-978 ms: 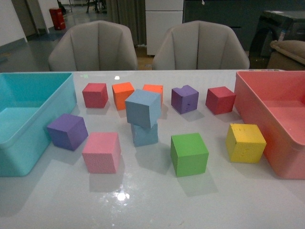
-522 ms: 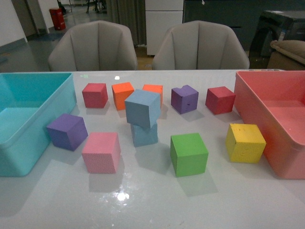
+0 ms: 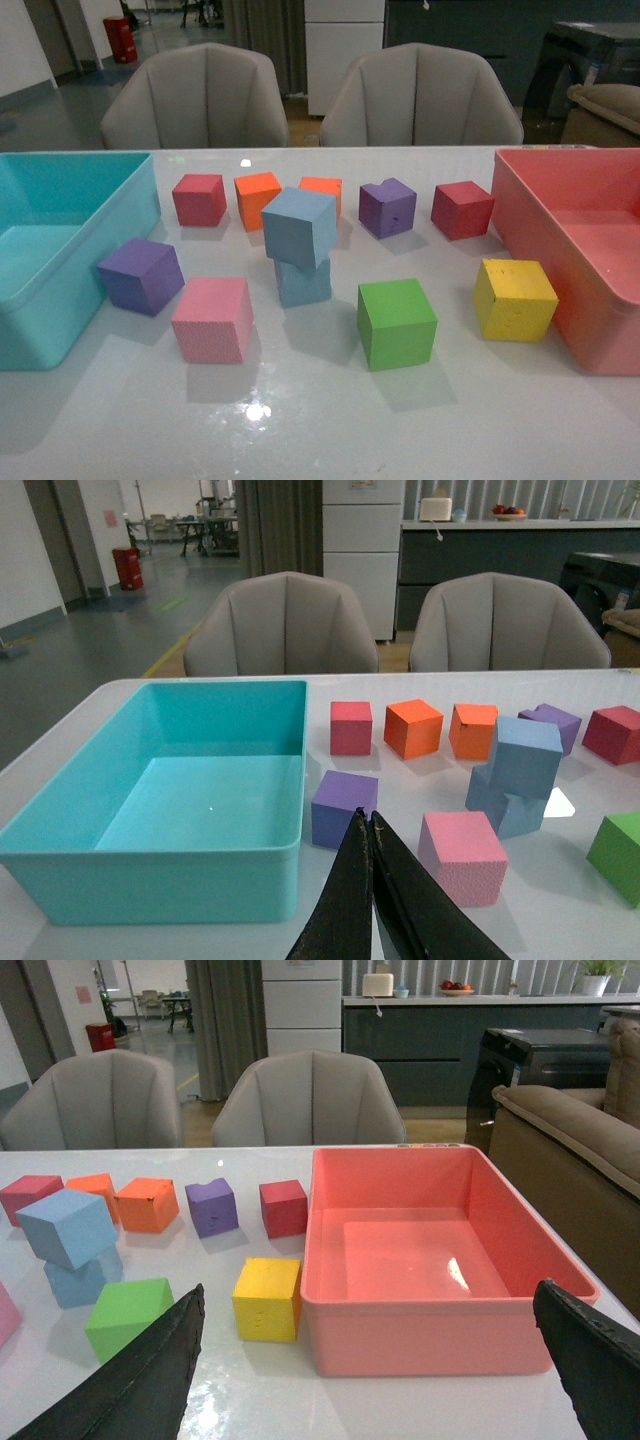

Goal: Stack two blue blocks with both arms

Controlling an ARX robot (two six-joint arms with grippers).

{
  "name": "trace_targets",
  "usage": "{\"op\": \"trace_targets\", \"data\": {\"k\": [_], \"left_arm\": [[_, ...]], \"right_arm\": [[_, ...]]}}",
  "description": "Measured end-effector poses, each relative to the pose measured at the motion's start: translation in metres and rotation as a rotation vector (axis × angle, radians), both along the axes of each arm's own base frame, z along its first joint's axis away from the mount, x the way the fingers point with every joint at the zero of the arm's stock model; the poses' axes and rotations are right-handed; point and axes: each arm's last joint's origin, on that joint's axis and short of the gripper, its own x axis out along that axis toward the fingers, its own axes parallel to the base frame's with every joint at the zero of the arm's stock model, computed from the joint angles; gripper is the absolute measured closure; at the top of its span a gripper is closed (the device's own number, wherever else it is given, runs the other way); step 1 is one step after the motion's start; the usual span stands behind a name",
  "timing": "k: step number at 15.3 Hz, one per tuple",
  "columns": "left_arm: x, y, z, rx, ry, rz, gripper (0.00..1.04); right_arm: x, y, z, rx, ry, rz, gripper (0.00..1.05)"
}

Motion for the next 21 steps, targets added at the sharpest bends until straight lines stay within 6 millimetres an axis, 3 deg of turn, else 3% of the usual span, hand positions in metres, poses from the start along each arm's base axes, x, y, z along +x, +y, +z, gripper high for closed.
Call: {"op": "trace_targets", "data": {"k": [4,8,9,15,16,18,21], "left_arm": [[-0.012,0.000,-0.004,0.000,0.013,0.001,1.03],[-0.012,0.000,-0.004,0.000,0.014,0.001,0.54],[-0.012,0.000,-0.004,0.000,0.014,0.001,0.48],[-0.012,0.000,-0.004,0.000,0.014,0.001,0.30],[-0.012,0.000,-0.004,0.000,0.014,0.001,0.25],[-0.012,0.000,-0.004,0.002,0.014,0.001,0.05],[-0.012,0.000,-0.004,0.003,0.014,0.001,0.07]], "right_arm": [[0.000,0.000,0.000,0.000,0.000,0.000,0.06],[0.000,0.000,0.000,0.000,0.000,0.000,0.06],[0.000,0.000,0.000,0.000,0.000,0.000,0.06],[0.000,0.000,0.000,0.000,0.000,0.000,0.06],[0.000,0.000,0.000,0.000,0.000,0.000,0.06],[0.000,0.000,0.000,0.000,0.000,0.000,0.06],[0.000,0.000,0.000,0.000,0.000,0.000,0.06]]}}
